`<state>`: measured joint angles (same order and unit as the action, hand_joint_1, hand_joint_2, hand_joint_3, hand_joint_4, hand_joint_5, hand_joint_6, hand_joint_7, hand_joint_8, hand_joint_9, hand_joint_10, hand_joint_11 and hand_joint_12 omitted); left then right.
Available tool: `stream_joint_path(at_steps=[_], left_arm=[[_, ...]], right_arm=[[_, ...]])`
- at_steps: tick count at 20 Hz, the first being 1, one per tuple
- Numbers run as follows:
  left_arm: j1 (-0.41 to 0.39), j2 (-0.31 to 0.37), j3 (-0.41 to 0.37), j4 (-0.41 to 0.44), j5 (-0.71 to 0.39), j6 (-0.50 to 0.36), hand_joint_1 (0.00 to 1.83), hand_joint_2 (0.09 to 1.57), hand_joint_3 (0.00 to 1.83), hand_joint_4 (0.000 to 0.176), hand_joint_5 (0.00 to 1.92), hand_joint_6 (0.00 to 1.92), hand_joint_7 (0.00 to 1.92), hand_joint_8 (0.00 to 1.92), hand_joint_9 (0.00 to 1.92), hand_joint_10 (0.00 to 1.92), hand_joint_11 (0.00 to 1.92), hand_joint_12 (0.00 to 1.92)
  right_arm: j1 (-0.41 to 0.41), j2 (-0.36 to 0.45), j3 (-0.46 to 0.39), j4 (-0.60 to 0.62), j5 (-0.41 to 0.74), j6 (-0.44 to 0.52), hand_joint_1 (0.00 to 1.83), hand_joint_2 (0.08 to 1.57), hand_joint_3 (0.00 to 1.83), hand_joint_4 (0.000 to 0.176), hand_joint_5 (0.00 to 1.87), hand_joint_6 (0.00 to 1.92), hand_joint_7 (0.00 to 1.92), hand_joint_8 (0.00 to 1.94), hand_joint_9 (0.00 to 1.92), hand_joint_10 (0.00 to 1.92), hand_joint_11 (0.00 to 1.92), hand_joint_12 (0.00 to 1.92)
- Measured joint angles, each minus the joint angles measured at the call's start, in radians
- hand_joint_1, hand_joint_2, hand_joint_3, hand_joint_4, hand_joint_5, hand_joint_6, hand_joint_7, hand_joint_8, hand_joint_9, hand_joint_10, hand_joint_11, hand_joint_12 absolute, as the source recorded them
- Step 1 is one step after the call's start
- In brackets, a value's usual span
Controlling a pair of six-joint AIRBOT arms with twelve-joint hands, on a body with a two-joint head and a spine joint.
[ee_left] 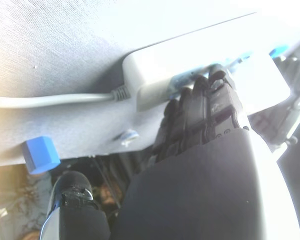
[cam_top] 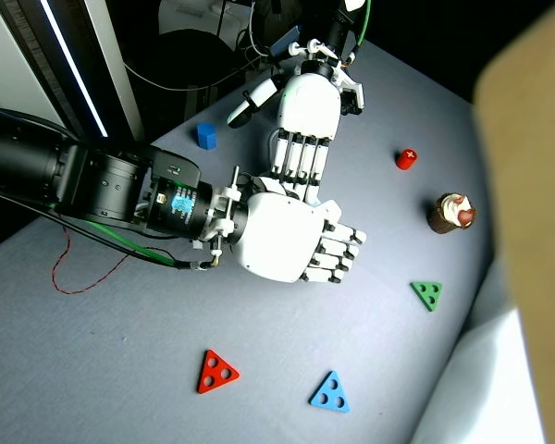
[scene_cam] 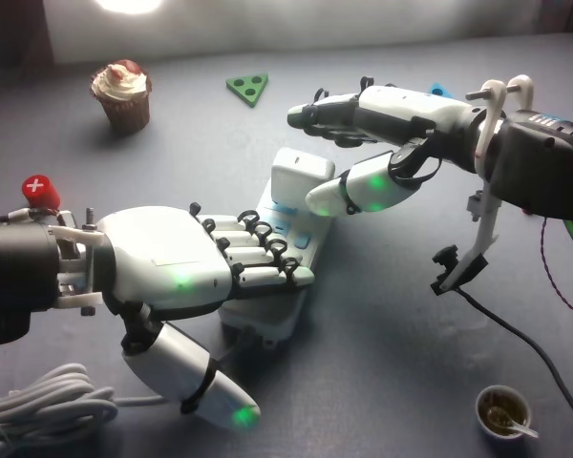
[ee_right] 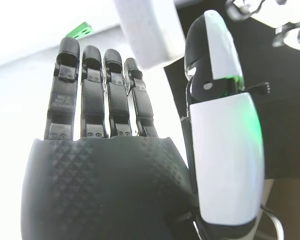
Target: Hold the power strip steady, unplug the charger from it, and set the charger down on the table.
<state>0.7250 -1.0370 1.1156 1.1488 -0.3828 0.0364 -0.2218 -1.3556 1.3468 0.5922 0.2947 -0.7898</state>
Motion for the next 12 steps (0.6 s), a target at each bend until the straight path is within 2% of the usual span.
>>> stream_joint_path(at_steps=[12], left_arm=[[-0.004,-0.001,0.000,0.004,0.001,-0.004,0.00,0.92,0.00,0.000,0.00,0.00,0.01,0.00,0.00,0.00,0.02,0.01]], right_arm=[[-0.007,-0.043,0.012,0.007,0.017,0.025,1.01,1.09,0.00,0.000,0.25,0.00,0.27,0.00,0.29,0.00,0.30,0.18]])
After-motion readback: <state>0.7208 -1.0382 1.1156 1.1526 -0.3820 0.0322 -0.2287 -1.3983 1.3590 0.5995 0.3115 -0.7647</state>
